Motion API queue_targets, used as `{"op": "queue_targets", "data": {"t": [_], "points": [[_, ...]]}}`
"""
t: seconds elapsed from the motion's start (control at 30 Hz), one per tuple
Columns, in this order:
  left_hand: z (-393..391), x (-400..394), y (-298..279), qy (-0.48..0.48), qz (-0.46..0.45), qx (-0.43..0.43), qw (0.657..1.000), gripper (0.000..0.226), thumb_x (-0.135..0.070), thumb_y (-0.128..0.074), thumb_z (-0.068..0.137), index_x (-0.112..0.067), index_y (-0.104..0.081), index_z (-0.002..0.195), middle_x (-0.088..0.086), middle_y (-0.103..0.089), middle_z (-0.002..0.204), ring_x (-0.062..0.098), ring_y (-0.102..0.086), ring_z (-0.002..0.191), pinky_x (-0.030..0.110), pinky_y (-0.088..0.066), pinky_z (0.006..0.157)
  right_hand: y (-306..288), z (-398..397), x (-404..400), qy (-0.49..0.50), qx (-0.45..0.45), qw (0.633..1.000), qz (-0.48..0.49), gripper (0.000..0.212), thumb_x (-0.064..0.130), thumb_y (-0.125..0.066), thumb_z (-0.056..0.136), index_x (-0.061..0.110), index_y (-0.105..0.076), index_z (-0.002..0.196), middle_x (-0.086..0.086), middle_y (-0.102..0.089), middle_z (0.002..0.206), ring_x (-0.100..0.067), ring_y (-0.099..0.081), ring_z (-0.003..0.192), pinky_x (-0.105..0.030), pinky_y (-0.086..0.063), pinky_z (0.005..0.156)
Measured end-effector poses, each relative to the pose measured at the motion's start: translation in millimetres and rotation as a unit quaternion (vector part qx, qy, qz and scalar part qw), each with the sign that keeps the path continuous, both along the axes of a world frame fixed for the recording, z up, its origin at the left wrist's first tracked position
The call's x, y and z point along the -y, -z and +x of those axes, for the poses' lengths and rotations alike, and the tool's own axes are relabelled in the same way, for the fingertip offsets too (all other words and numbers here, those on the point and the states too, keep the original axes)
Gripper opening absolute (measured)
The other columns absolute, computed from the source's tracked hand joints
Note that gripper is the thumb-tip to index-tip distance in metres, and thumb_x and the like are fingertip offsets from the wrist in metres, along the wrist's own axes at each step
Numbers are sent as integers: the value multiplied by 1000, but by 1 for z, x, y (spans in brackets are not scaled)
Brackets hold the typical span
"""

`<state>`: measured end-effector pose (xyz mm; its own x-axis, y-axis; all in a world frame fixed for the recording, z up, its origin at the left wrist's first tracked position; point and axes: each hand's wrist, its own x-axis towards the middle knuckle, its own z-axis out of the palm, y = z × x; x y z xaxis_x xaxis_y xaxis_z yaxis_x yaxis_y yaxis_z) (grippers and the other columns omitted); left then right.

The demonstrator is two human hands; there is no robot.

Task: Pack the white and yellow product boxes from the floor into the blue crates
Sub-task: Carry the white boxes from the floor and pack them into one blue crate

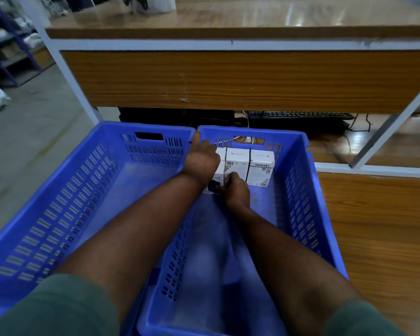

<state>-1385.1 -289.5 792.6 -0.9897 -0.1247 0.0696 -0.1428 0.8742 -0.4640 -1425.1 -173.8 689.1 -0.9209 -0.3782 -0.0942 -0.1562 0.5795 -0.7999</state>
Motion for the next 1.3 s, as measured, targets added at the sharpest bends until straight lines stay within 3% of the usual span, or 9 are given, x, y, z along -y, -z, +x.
{"op": "queue_targets", "data": {"t": [0.27,0.53,0.67,0.77,0.97,1.03,1.13,1.2,1.3], "points": [[2,3,2,-2,35,11,999,25,-3,-47,91,-11,-67,104,9,-68,96,38,-52,115,64,-1,122,6,3,-2,-5,12,1000,-1,32,30,-75,88,21,-44,88,-10,-66,101,-27,-58,86,-32,-36,71],[7,4,2,-4,73,-3,997,28,-19,-48,96,-14,-62,120,11,-60,121,35,-52,119,61,-2,123,-14,13,-9,-25,-11,998,48,41,39,-80,83,15,-57,106,-10,-70,107,-32,-67,101,-33,-42,72],[15,2,-8,-17,110,-1,994,43,-36,-65,86,-20,-59,126,8,-58,130,30,-51,126,57,-12,121,-35,23,-18,-18,-44,995,85,34,43,-71,86,17,-58,103,-10,-71,106,-34,-67,101,-36,-49,76],[26,3,-19,-10,153,-42,987,51,-41,-65,84,-22,-57,131,6,-55,137,28,-48,131,53,-19,118,-57,32,-25,-15,-77,993,91,14,36,-64,88,24,-60,93,-5,-73,103,-31,-67,99,-33,-48,76],[70,2,-35,-18,266,-135,954,50,-38,-64,87,-26,-57,135,1,-58,136,25,-48,132,49,-18,121,-97,61,-37,-38,-145,988,25,8,31,-66,90,28,-61,94,7,-72,99,-19,-68,93,-28,-42,71],[91,-1,-44,-17,288,-163,943,47,-41,-63,89,-26,-60,134,2,-60,135,26,-51,130,46,-25,118,-111,73,-41,-65,-159,985,12,22,32,-68,90,24,-64,111,5,-71,109,-18,-69,99,-30,-48,76],[127,-8,-57,-8,310,-222,924,43,-42,-64,91,-20,-65,127,6,-66,127,31,-57,121,41,-42,103,-132,97,-49,-111,-165,980,-11,53,30,-70,88,20,-55,137,0,-66,128,-21,-65,111,-40,-54,94],[158,-15,-60,-14,338,-256,906,38,-40,-63,92,-18,-65,124,7,-65,122,31,-56,118,42,-46,99,-142,116,-56,-141,-171,974,-42,46,24,-67,84,20,-60,130,1,-66,127,-21,-65,110,-45,-55,95],[217,-31,-58,-31,359,-345,867,31,-37,-61,90,-22,-67,116,1,-65,112,27,-61,106,39,-51,91,-154,153,-68,-188,-159,963,-107,26,12,-64,83,21,-69,107,8,-72,107,-13,-69,93,-42,-57,88]]}}
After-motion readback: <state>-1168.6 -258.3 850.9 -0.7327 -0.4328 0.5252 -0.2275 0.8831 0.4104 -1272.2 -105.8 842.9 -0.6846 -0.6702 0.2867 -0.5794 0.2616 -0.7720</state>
